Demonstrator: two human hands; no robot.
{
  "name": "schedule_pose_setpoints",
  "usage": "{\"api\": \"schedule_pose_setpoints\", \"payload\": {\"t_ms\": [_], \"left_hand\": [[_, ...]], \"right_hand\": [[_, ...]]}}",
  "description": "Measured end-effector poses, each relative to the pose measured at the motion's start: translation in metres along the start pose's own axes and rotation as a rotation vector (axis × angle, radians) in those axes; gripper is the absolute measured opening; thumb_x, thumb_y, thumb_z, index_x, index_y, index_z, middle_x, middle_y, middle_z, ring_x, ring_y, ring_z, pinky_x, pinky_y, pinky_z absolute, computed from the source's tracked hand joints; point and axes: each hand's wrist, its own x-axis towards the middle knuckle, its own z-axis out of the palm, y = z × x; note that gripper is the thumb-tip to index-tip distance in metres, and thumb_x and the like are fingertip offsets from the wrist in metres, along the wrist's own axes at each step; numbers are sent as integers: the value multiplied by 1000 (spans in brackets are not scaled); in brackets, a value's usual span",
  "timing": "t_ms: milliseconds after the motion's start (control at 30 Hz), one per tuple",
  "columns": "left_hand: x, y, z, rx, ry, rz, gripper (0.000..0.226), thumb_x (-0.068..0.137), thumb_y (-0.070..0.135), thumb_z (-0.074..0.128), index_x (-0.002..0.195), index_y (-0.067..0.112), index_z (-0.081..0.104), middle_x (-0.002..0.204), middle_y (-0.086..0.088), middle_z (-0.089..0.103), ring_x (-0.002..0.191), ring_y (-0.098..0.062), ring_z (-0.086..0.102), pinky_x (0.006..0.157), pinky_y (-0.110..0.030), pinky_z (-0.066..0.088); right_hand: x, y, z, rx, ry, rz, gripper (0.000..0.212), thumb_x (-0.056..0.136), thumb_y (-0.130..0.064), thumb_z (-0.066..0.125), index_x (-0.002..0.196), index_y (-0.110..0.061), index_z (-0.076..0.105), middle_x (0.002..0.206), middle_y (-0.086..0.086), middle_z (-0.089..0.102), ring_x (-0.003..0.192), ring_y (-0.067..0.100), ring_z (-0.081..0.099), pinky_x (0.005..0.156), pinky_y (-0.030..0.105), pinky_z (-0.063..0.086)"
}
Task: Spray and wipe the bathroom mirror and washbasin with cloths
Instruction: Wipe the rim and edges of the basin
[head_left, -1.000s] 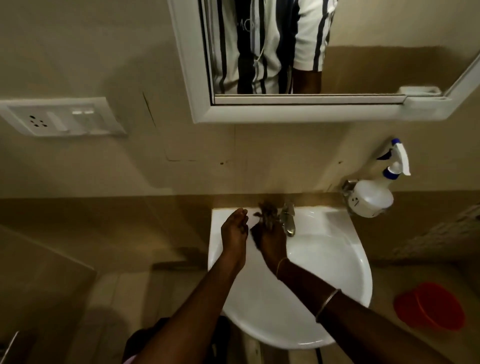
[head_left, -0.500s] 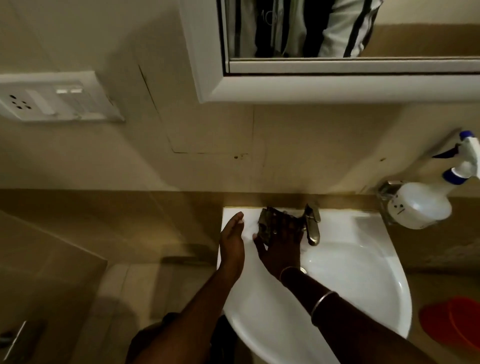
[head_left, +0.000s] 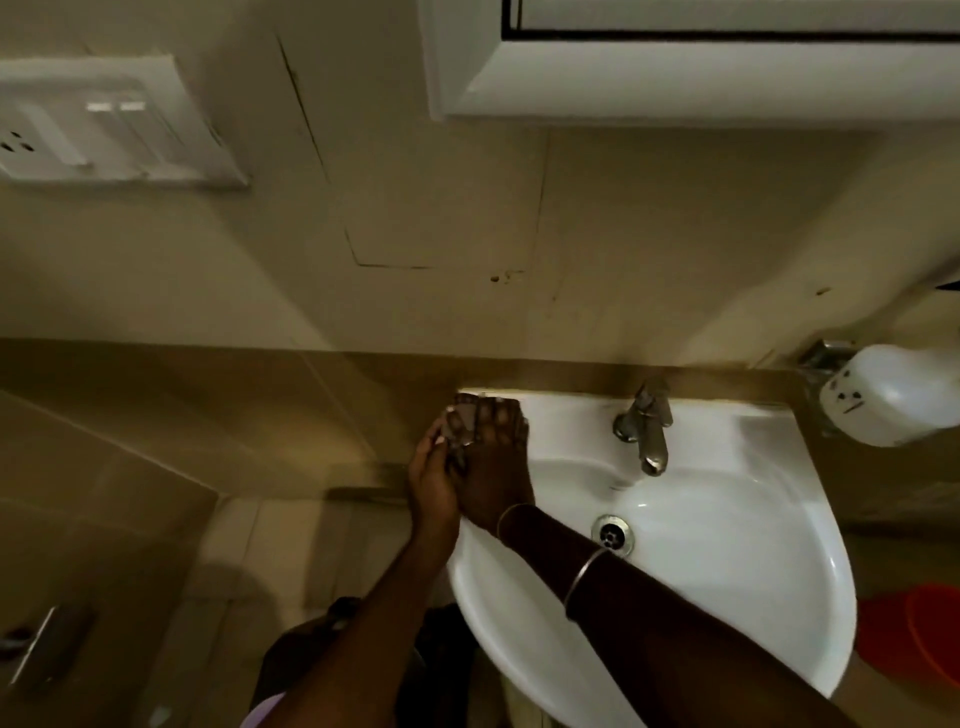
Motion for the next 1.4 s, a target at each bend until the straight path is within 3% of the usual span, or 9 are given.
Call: {"api": "schedule_pose_setpoints", "payload": {"t_ms": [100, 200, 333, 500, 633, 867, 1067, 1233, 1400], "left_hand": [[3, -8, -7, -59, 73, -33, 39, 106, 6, 46, 144, 3, 56, 139, -15, 62, 121, -24, 61, 79, -11, 54], [3, -13, -6, -83, 60, -64, 39, 105, 9, 50, 143, 8, 57, 141, -17, 62, 130, -31, 60, 104, -34, 52], [6, -14, -1, -76, 58, -97, 38, 104, 11, 54, 142, 9, 58, 141, -15, 63, 132, -31, 59, 116, -50, 43], [13, -8, 4, -120, 56, -102, 38, 104, 3, 51, 142, 1, 56, 143, -17, 61, 135, -31, 57, 118, -46, 42], [14, -8, 3, -191, 41, -116, 37, 106, 4, 47, 142, 0, 54, 142, -18, 61, 132, -28, 60, 110, -36, 48], [7, -9, -14, -312, 73, -196, 39, 107, 6, 43, 144, -2, 51, 140, -17, 60, 129, -26, 58, 115, -37, 43], [-5, -24, -38, -404, 115, -282, 41, 104, 22, 50, 139, 2, 60, 141, -20, 62, 135, -34, 57, 121, -47, 37], [-32, -18, -51, -427, 74, -336, 37, 109, 22, 42, 138, 5, 59, 117, -10, 71, 102, -21, 71, 80, -28, 58], [-56, -23, -59, -421, 77, -333, 36, 107, 23, 46, 137, 7, 61, 113, -12, 73, 93, -23, 76, 73, -30, 62]], "right_hand": [[5, 8, 0, -15, -22, -204, 63, 96, -54, 35, 155, -33, 36, 164, 12, 28, 152, 43, 16, 123, 61, 15], [1, 34, -10, -50, -34, -339, 67, 98, -53, 43, 159, -30, 28, 163, 8, 29, 154, 37, 17, 125, 56, 17], [-15, 73, -19, -121, 84, -140, 68, 100, -49, 40, 161, -23, 24, 164, 11, 28, 154, 37, 20, 123, 56, 22], [-26, 92, -19, -64, 261, 214, 78, 99, -49, 54, 159, -13, 19, 158, 19, 36, 148, 42, 31, 121, 60, 27], [-16, 68, -15, -72, 212, 322, 81, 100, -58, 39, 162, -12, 13, 161, 21, 27, 150, 45, 22, 124, 59, 18], [-20, -2, 1, 69, 22, 115, 76, 102, -53, 40, 161, -28, -2, 170, 18, 2, 155, 44, -3, 125, 61, 5], [-49, -25, 18, 175, -54, 34, 70, 101, -47, 37, 164, -32, 10, 170, 11, -15, 154, 38, -23, 126, 55, -9], [-79, -30, 24, 341, -90, 3, 68, 102, -37, 44, 163, -29, 15, 171, 9, -15, 154, 33, -25, 127, 55, -1], [-114, -28, 20, 484, -141, 6, 66, 102, -38, 45, 161, -36, 17, 172, 1, -13, 158, 27, -16, 127, 50, 22]]}}
